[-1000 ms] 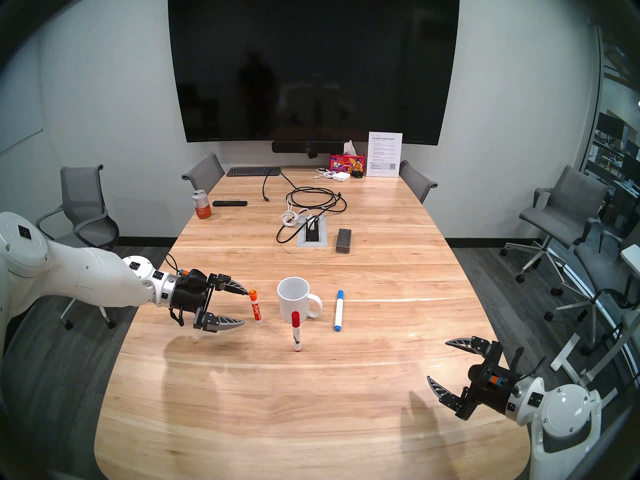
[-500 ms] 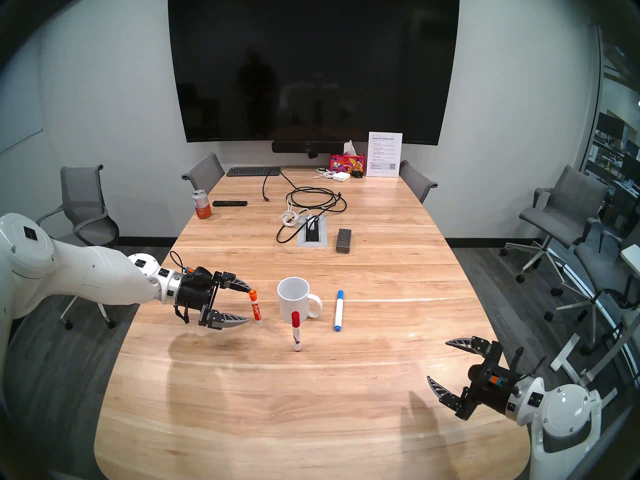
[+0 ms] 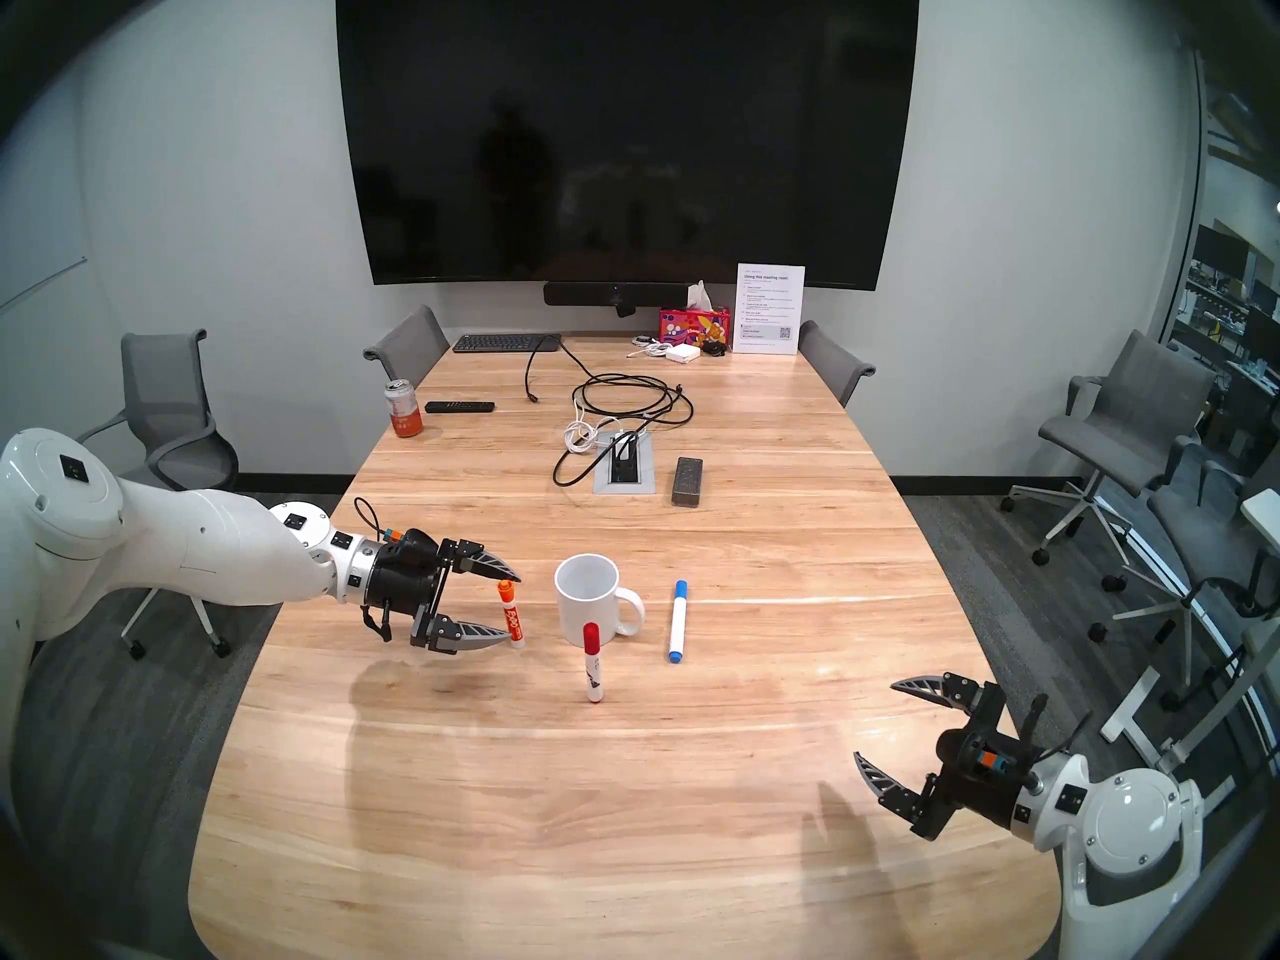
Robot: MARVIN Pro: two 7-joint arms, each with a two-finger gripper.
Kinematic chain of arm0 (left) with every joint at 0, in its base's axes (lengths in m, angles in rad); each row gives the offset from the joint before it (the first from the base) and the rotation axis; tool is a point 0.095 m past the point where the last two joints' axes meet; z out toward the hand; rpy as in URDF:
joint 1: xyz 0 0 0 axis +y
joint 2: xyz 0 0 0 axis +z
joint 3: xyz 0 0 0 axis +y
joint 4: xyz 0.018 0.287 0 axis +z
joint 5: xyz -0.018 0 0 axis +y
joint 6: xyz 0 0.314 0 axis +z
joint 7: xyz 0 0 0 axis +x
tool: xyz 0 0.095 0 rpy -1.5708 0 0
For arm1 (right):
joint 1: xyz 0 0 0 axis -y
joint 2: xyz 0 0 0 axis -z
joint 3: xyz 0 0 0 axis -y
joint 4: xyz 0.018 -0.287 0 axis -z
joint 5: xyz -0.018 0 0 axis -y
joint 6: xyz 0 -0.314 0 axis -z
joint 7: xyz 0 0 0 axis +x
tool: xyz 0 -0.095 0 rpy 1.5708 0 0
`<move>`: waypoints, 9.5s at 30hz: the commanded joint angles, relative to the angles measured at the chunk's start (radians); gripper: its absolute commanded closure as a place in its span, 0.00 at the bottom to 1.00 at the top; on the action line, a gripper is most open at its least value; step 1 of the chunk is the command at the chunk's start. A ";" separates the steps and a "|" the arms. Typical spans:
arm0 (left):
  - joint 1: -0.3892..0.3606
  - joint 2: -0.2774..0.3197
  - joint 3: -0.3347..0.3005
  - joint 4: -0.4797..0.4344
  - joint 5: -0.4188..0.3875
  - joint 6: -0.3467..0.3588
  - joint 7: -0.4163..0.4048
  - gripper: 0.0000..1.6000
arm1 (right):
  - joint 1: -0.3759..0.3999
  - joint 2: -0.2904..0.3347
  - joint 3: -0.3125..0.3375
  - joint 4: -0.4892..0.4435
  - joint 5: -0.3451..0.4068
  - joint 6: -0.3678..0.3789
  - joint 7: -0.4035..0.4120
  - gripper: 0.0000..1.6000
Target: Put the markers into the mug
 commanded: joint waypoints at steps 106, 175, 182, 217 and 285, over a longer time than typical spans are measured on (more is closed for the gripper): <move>-0.096 -0.142 -0.231 0.121 0.030 0.111 -0.226 1.00 | 0.003 0.002 0.000 -0.013 0.004 0.001 0.003 0.00; -0.252 0.133 -0.061 -0.393 0.238 0.124 0.094 0.00 | 0.003 0.002 0.000 -0.013 0.004 0.000 0.003 0.00; -0.261 0.121 -0.064 -0.413 0.263 0.139 0.119 0.00 | 0.003 0.002 0.000 -0.013 0.004 0.001 0.003 0.00; -0.215 -0.015 -0.082 -0.342 0.301 0.211 0.073 0.00 | 0.003 0.002 0.000 -0.014 0.004 0.001 0.003 0.00; -0.165 -0.131 -0.103 -0.258 0.283 0.212 0.020 1.00 | 0.003 0.002 0.000 -0.014 0.004 0.001 0.004 0.00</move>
